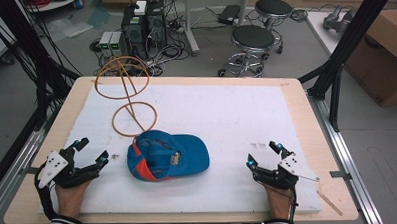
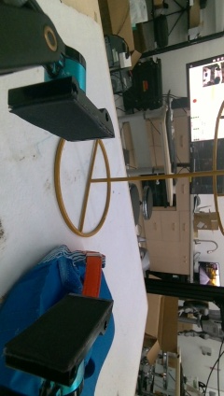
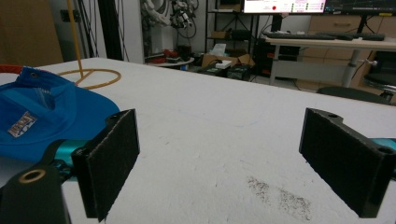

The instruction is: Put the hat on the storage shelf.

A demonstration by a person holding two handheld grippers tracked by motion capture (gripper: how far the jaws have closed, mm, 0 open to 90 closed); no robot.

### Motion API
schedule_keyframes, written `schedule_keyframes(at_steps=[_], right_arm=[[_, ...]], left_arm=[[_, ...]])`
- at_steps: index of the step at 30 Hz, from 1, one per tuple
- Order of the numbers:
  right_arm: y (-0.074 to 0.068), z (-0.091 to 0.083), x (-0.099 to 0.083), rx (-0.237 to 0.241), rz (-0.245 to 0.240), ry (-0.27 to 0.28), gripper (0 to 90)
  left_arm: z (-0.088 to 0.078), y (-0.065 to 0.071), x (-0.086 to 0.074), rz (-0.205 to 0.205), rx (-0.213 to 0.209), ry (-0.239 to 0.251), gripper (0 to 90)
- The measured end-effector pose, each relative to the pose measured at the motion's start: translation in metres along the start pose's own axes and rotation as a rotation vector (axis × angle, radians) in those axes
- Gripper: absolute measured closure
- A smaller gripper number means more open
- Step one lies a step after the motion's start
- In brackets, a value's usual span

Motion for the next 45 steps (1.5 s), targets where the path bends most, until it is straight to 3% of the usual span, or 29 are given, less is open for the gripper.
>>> schedule_keyframes(at_steps=[10,17,21,27,29,35,42,45], right_arm=[[0.001,0.0,0.0,0.002,-0.002,0.003,11.4],[0.001,0.002,0.0,0.007,-0.007,-0.005,11.4],[0.001,0.001,0.0,0.002,0.0,-0.002,11.4],[0.001,0.001,0.0,0.006,0.006,-0.009,11.4],[0.002,0.001,0.0,0.006,0.005,-0.005,11.4],[0.001,0.001,0.0,0.007,0.009,-0.008,11.4],[0.002,0.001,0.0,0.005,0.01,-0.006,11.4],[0.002,0.002,0.0,0.005,0.003,-0.004,11.4]], left_arm=[[0.001,0.0,0.0,0.003,0.011,-0.005,15.7],[0.001,0.001,-0.001,0.028,0.018,-0.013,15.7],[0.002,0.001,-0.001,0.017,0.009,-0.024,15.6],[-0.003,0.002,-0.002,-0.012,0.001,-0.096,15.6],[-0.004,0.006,0.002,0.001,-0.013,-0.136,15.6],[0.001,0.023,0.029,-0.008,-0.091,-0.193,15.5],[0.013,0.036,0.053,0.038,-0.121,-0.28,15.5],[0.02,0.043,0.06,0.035,-0.145,-0.335,15.5]])
Point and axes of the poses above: each handheld gripper's, and its own axes: z roughly forward along the jaws, x roughly out of its top, y roughly to its right, the point moved 9 cm from there along z, roughly forward along the jaws, and after that the axes turned 6 degrees about -z, right-handed, at the moved point
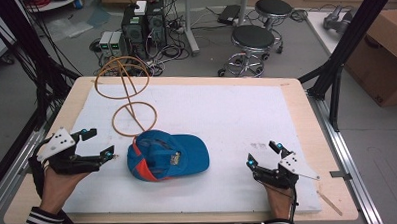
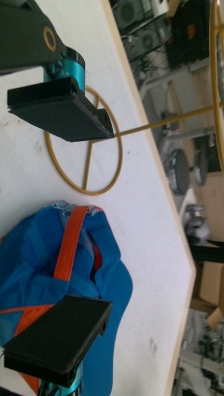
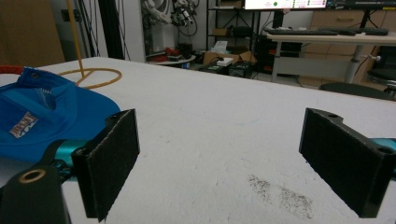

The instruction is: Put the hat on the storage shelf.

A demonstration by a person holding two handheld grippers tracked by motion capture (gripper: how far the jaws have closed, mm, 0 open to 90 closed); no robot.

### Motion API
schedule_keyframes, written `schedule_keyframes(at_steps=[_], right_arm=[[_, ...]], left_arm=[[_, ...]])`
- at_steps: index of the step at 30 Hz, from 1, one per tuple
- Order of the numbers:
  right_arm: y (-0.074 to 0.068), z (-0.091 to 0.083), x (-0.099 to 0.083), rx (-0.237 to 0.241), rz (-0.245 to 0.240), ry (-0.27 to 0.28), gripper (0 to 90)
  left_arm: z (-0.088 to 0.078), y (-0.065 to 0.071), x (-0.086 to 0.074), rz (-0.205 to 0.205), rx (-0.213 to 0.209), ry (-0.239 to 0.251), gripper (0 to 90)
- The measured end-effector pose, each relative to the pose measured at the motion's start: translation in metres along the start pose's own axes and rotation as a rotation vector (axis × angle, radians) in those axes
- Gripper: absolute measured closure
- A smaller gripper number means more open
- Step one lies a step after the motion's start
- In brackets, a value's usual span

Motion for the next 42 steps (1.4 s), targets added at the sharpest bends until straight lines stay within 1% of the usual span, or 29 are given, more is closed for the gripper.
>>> schedule_keyframes(at_steps=[1,3,6,9,11,14,15,17,20,21,24,27,29,31,33,34,36,38,39,41,42], right_arm=[[0.0,0.0,0.0,0.001,0.001,0.0,11.4],[0.0,0.0,0.0,0.0,0.007,-0.002,11.4],[0.0,0.0,0.0,0.001,0.008,-0.003,11.4],[0.0,0.0,0.0,0.002,0.008,-0.003,11.4],[0.0,0.0,0.0,0.002,0.008,-0.003,11.4],[0.0,0.0,0.0,0.003,0.006,-0.003,11.4],[0.0,0.0,0.0,0.003,0.008,-0.003,11.4],[0.0,0.0,0.0,0.004,0.009,-0.003,11.4],[0.0,0.0,0.0,0.004,0.009,-0.003,11.4],[0.0,0.0,0.0,0.004,0.009,-0.003,11.4],[0.0,0.0,0.0,0.005,0.011,-0.002,11.4],[0.0,0.0,0.0,0.006,0.011,-0.003,11.4],[0.0,0.0,0.0,0.005,0.001,-0.001,11.4],[0.0,0.0,0.0,0.004,0.0,-0.001,11.4],[-0.001,0.0,0.0,0.006,0.006,-0.004,11.4],[0.0,0.0,0.0,0.004,0.002,-0.003,11.4],[0.0,0.0,0.0,0.006,0.003,-0.003,11.4],[0.0,0.0,0.0,0.005,0.004,-0.002,11.4],[0.0,0.0,0.0,0.005,0.003,-0.002,11.4],[0.0,0.0,0.0,0.005,0.003,-0.002,11.4],[0.0,0.0,0.0,0.005,0.003,-0.002,11.4]], left_arm=[[0.001,0.001,0.002,0.001,-0.002,-0.011,15.5],[0.006,0.004,0.006,0.003,-0.009,-0.049,15.5],[0.014,0.008,0.009,-0.017,-0.029,-0.091,15.4],[0.022,0.013,0.011,-0.008,-0.035,-0.134,15.4],[0.027,0.015,0.01,-0.012,-0.04,-0.176,15.9],[0.033,0.017,0.01,-0.032,-0.041,-0.221,16.0],[0.036,0.017,0.01,-0.05,-0.037,-0.235,16.0],[0.04,0.019,0.012,-0.075,-0.043,-0.246,16.1],[0.045,0.018,0.012,-0.077,-0.04,-0.263,16.1],[0.046,0.018,0.011,-0.078,-0.036,-0.268,16.1],[0.05,0.017,0.007,-0.078,-0.025,-0.303,16.1],[0.054,0.018,0.003,-0.098,-0.025,-0.333,16.2],[0.057,0.021,0.0,-0.116,-0.033,-0.354,16.3],[0.06,0.023,-0.003,-0.132,-0.038,-0.374,18.8],[0.063,0.023,-0.007,-0.131,-0.022,-0.401,23.1],[0.065,0.022,-0.009,-0.143,-0.016,-0.414,23.2],[0.068,0.022,-0.011,-0.168,-0.02,-0.43,23.2],[0.07,0.021,-0.015,-0.174,-0.018,-0.46,23.2],[0.071,0.02,-0.017,-0.177,-0.01,-0.476,23.2],[0.073,0.018,-0.02,-0.19,-0.001,-0.496,23.2],[0.074,0.018,-0.021,-0.216,0.002,-0.495,23.6]])
Point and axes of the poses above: each handheld gripper's, and its own axes: z roughly forward along the jaws, x roughly out of its top, y roughly to its right, the point moved 9 cm from there along z, roughly forward along the jaws, and after that the axes turned 6 degrees about -z, right-handed, at the moved point
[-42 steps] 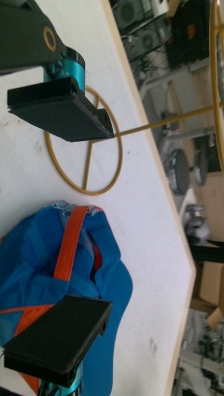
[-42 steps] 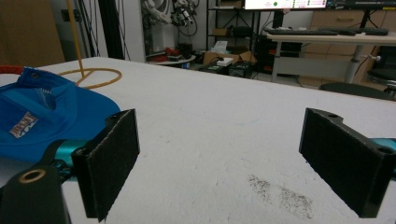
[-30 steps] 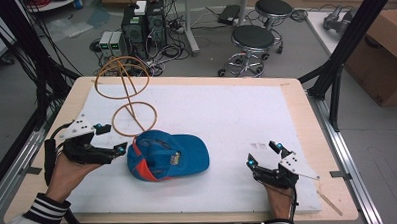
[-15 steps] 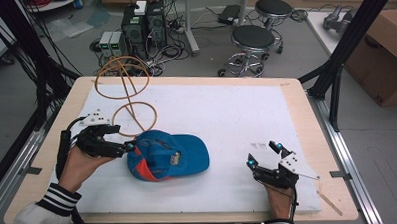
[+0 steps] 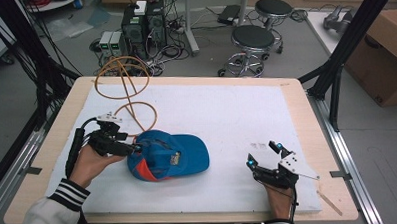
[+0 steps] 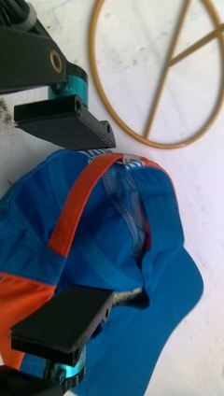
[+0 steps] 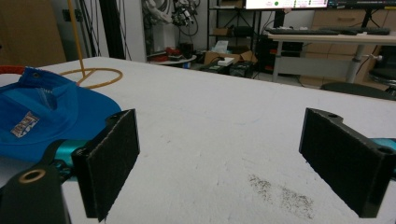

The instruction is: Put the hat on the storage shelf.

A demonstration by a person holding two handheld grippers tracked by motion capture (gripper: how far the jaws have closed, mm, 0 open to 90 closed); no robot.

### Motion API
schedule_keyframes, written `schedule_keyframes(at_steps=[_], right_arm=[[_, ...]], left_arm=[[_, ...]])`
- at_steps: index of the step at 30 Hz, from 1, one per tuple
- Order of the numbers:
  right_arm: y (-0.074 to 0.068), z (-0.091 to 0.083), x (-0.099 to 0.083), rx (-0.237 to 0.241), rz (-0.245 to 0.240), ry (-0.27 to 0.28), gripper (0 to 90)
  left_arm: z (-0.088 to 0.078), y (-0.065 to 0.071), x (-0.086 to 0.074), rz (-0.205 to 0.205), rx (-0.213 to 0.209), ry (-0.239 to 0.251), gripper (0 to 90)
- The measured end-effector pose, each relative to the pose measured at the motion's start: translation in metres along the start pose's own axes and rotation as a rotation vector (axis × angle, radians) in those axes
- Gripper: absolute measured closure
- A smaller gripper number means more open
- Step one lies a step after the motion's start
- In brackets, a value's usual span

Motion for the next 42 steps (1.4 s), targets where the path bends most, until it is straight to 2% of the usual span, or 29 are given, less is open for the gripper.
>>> schedule_keyframes(at_steps=[2,3,6,13,17,19,24,31,35,42], right_arm=[[0.0,0.0,0.0,0.0,0.0,0.0,11.4],[0.0,0.0,0.0,0.001,0.0,0.001,11.4],[0.0,0.0,0.0,0.001,0.006,0.0,11.4],[0.0,0.0,0.0,-0.001,0.006,-0.001,11.4],[0.0,0.0,0.0,-0.002,0.001,0.001,11.4],[0.0,0.0,0.0,-0.003,0.001,0.002,11.4],[0.0,0.0,0.0,-0.003,0.004,0.0,11.4],[0.0,0.0,0.0,-0.004,0.002,0.002,11.4],[0.0,0.0,0.0,-0.004,0.002,0.002,11.4],[0.0,0.0,0.0,-0.004,0.001,0.002,11.4]], left_arm=[[0.003,-0.002,-0.002,-0.044,-0.025,-0.005,23.6],[0.006,-0.004,-0.004,-0.058,-0.023,-0.017,23.8],[0.011,-0.008,-0.008,-0.065,0.001,-0.04,24.3],[0.02,-0.006,-0.012,-0.082,-0.013,-0.067,26.8],[0.023,-0.007,-0.013,-0.111,-0.018,-0.085,27.7],[0.024,-0.006,-0.013,-0.132,-0.034,-0.093,29.8],[0.028,-0.005,-0.016,-0.136,-0.041,-0.12,32.1],[0.031,-0.002,-0.019,-0.148,-0.054,-0.154,41.7],[0.033,0.002,-0.02,-0.146,-0.082,-0.163,58.0],[0.029,0.003,-0.02,-0.119,-0.083,-0.158,74.2]])
Point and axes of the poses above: each handheld gripper's, and its own axes: z roughly forward along the jaws, x roughly out of its top, y roughly to its right, the point moved 9 cm from there along z, roughly forward along the jaws, and after that the axes turned 6 degrees about -z, right-handed, at the moved point
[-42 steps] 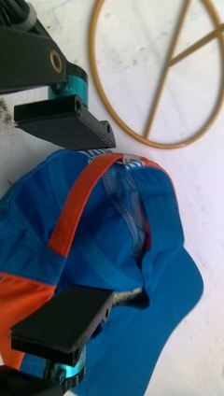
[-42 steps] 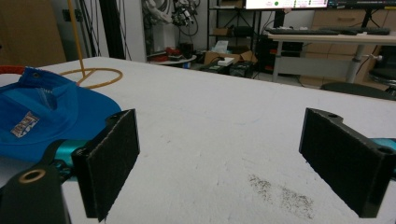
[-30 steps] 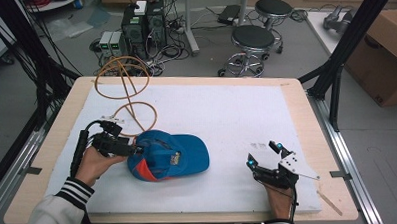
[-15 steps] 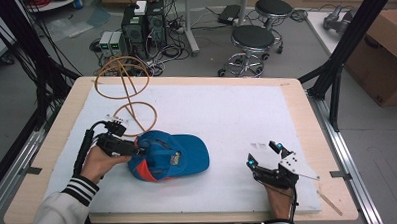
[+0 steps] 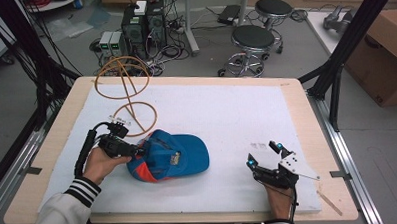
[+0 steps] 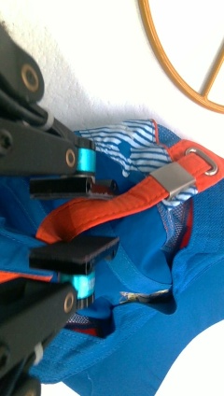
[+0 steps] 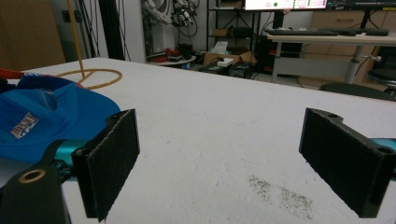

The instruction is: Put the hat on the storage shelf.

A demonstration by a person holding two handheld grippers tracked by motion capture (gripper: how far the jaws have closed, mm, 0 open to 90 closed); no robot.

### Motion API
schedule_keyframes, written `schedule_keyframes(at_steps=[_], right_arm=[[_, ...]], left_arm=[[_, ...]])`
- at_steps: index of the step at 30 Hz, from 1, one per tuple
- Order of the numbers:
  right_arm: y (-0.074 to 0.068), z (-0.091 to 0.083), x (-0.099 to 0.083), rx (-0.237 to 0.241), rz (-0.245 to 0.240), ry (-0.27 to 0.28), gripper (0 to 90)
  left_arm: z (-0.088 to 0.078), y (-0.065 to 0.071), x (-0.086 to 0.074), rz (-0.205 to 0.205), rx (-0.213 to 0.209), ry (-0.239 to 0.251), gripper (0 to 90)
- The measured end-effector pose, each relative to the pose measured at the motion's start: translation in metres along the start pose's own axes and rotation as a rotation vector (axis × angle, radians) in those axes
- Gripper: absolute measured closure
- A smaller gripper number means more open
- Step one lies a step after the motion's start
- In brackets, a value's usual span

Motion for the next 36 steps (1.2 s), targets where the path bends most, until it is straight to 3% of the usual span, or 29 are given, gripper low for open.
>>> schedule_keyframes(at_steps=[7,9,13,15,16,21,26,28,30,34,36], right_arm=[[0.0,0.0,0.0,0.0,-0.007,0.002,11.4],[0.0,0.0,0.0,0.001,-0.004,-0.001,11.4],[-0.001,0.0,0.0,0.002,-0.004,-0.001,11.4],[0.0,0.0,0.0,0.001,-0.003,-0.001,11.4],[-0.001,0.0,0.0,0.001,-0.004,-0.001,11.4],[-0.001,0.0,0.0,-0.001,-0.003,-0.003,11.4],[-0.001,0.0,0.0,-0.001,-0.009,0.0,11.4],[-0.001,0.0,0.0,-0.001,-0.011,-0.001,11.4],[-0.001,0.0,0.0,-0.002,-0.005,-0.003,11.4],[-0.001,0.0,0.0,-0.002,-0.005,-0.002,11.4],[-0.001,0.0,0.0,-0.001,-0.012,-0.001,11.4]], left_arm=[[-0.004,0.001,0.0,0.062,0.022,0.018,81.4],[-0.006,0.003,0.002,0.062,0.016,0.042,82.5],[-0.015,0.009,0.005,0.1,-0.009,0.093,83.6],[-0.021,0.012,0.008,0.117,-0.038,0.141,83.8],[-0.026,0.015,0.01,0.148,-0.06,0.183,83.8],[-0.033,0.023,0.015,0.251,-0.084,0.276,84.7],[-0.043,0.033,0.023,0.336,-0.105,0.413,84.8],[-0.048,0.037,0.026,0.394,-0.125,0.471,84.7],[-0.053,0.041,0.028,0.424,-0.159,0.521,84.7],[-0.068,0.053,0.031,0.486,-0.275,0.643,85.1],[-0.076,0.06,0.033,0.498,-0.325,0.707,85.3]])
Point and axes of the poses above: each handheld gripper's, and its own axes: z roughly forward along the jaws, x roughly out of its top, y roughly to its right, the point moved 9 cm from there along z, roughly forward along the jaws, and after that the axes turned 6 degrees about -z, right-handed, at the moved point
